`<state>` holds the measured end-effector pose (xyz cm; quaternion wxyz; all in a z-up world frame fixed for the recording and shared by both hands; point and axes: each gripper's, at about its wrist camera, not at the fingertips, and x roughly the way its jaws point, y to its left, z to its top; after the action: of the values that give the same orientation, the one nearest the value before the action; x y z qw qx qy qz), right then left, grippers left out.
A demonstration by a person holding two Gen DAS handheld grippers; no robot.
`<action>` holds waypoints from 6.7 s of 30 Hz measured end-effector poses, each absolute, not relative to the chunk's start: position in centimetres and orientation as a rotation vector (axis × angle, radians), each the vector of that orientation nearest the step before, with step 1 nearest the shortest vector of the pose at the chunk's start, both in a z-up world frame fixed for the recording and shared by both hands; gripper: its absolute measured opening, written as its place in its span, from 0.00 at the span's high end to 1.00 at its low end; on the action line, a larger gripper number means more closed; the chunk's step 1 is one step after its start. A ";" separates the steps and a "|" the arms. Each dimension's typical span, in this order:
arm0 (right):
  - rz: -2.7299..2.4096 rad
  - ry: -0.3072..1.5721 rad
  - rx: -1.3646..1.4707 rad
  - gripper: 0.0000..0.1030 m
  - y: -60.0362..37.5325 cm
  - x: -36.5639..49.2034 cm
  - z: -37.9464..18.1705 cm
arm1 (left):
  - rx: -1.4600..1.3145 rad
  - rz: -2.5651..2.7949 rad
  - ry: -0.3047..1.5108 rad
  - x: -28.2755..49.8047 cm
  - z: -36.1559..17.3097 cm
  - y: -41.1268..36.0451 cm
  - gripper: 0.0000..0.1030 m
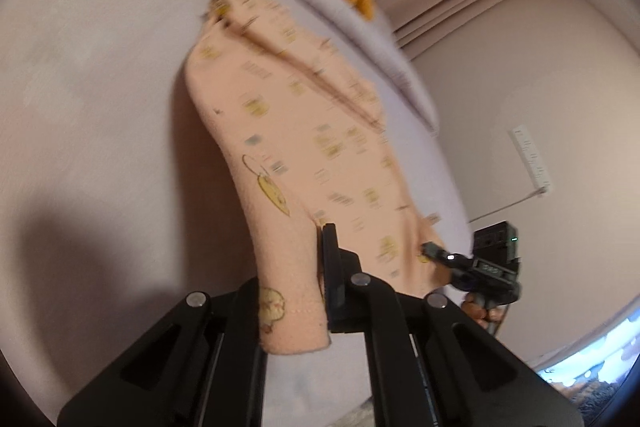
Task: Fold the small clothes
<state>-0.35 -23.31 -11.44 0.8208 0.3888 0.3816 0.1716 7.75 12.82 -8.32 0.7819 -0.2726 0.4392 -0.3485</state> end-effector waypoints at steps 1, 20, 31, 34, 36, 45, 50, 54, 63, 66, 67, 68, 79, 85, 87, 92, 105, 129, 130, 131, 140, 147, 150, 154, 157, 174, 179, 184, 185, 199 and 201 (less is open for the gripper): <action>0.378 0.790 0.837 0.93 -23.4 -0.2 -11.1 | -0.587 -0.770 0.929 7.8 -7.7 12.6 0.97; 0.451 0.507 0.821 0.93 -25.7 5.0 -2.5 | -0.678 -0.862 0.700 15.9 0.3 9.7 0.98; 0.393 0.475 0.837 0.93 -29.0 13.3 0.1 | -0.710 -0.761 0.644 25.2 1.6 9.8 0.98; 0.362 0.500 0.848 0.93 -29.7 16.2 -0.5 | -0.740 -0.705 0.663 28.4 0.7 10.4 0.99; 0.344 0.514 0.856 0.93 -30.2 17.7 -1.0 | -0.772 -0.682 0.681 30.2 0.0 10.8 0.99; 0.223 0.700 0.924 0.93 -31.9 25.3 -5.6 | -0.826 -0.503 0.872 38.0 -4.6 11.4 0.99; 0.140 0.846 1.061 0.93 -33.1 28.0 -8.9 | -0.817 -0.388 1.079 41.9 -7.8 10.6 0.98; 0.103 0.833 1.254 0.83 -35.0 28.9 -10.6 | -0.931 -0.363 1.113 44.0 -8.4 11.0 0.53; 0.043 0.662 1.273 0.60 -38.5 26.1 -9.6 | -1.002 -0.274 0.944 43.8 -6.2 15.4 0.40; 0.071 0.666 1.118 0.60 -38.1 24.5 -7.6 | -0.917 -0.284 0.952 42.5 -5.5 15.9 0.41; 0.090 0.677 1.059 0.60 -37.5 24.3 -6.8 | -0.865 -0.288 0.959 42.0 -5.1 15.8 0.41; 0.121 0.697 0.972 0.60 -36.5 24.0 -5.9 | -0.801 -0.311 0.951 40.8 -4.6 15.7 0.41; 0.392 1.032 0.721 0.60 -24.8 30.1 -10.1 | -0.528 -0.538 1.045 34.3 -6.8 11.8 0.41; 0.199 0.774 0.798 0.60 -27.7 33.3 -8.0 | -0.516 -0.533 1.059 32.7 -8.1 13.7 0.41; 0.173 0.664 0.856 0.60 -30.0 31.6 -6.4 | -0.517 -0.512 1.050 32.4 -8.2 14.6 0.41; 0.196 0.661 0.843 0.60 -32.4 26.8 -5.0 | -0.531 -0.511 1.024 31.0 -8.1 16.2 0.41; 0.212 0.791 0.674 0.60 -31.2 15.4 -7.5 | -0.484 -0.549 1.002 28.0 -8.2 14.4 0.41; 0.306 0.786 0.614 0.74 -29.9 16.8 -8.8 | -0.576 -0.678 0.963 28.4 -8.6 14.8 0.57; 0.313 0.793 0.611 0.74 -29.9 16.8 -8.9 | -0.579 -0.693 0.969 28.5 -8.6 14.7 0.57; 0.314 0.802 0.610 0.74 -29.9 16.9 -9.0 | -0.582 -0.708 0.975 28.6 -8.7 14.6 0.57; 0.254 0.873 0.561 0.74 -29.0 19.3 -9.5 | -0.487 -0.631 1.081 29.7 -9.6 12.6 0.57; 0.274 0.836 0.492 0.93 -28.1 17.8 -9.2 | -0.477 -0.637 1.101 29.6 -10.5 13.3 0.94; 0.290 0.803 0.474 0.93 -28.0 16.4 -8.5 | -0.487 -0.646 1.095 29.4 -10.4 14.1 0.96; 0.263 0.858 0.430 0.93 -28.0 15.5 -9.1 | -0.464 -0.606 1.112 29.4 -10.6 15.3 0.95; 0.191 0.907 0.457 0.93 -29.0 16.5 -10.3 | -0.433 -0.591 1.126 29.1 -10.5 15.2 0.94; 0.140 0.773 0.344 0.89 -26.4 19.6 -6.1 | -0.283 -0.670 1.035 28.4 -7.0 10.4 0.94; 0.203 0.854 0.271 0.89 -22.7 24.4 -7.0 | -0.172 -0.717 1.070 28.9 -8.6 5.0 0.94; 0.120 0.940 0.212 0.90 -22.6 28.1 -9.2 | -0.121 -0.723 1.107 28.8 -10.5 4.5 0.94; 0.107 0.929 0.242 0.91 -23.4 28.5 -9.0 | -0.144 -0.731 1.116 28.9 -10.6 5.2 0.94; -0.051 0.806 0.222 0.86 -25.5 25.9 -5.2 | -0.337 -0.646 1.040 26.8 -8.5 13.3 0.74; 0.024 0.800 0.232 0.75 -24.1 24.4 -5.1 | -0.364 -0.612 1.022 27.2 -8.0 14.1 0.71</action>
<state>24.41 -24.14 -5.13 0.9145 0.1128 0.3883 0.0115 27.24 14.10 -7.97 0.8122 -0.1705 0.4786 -0.2866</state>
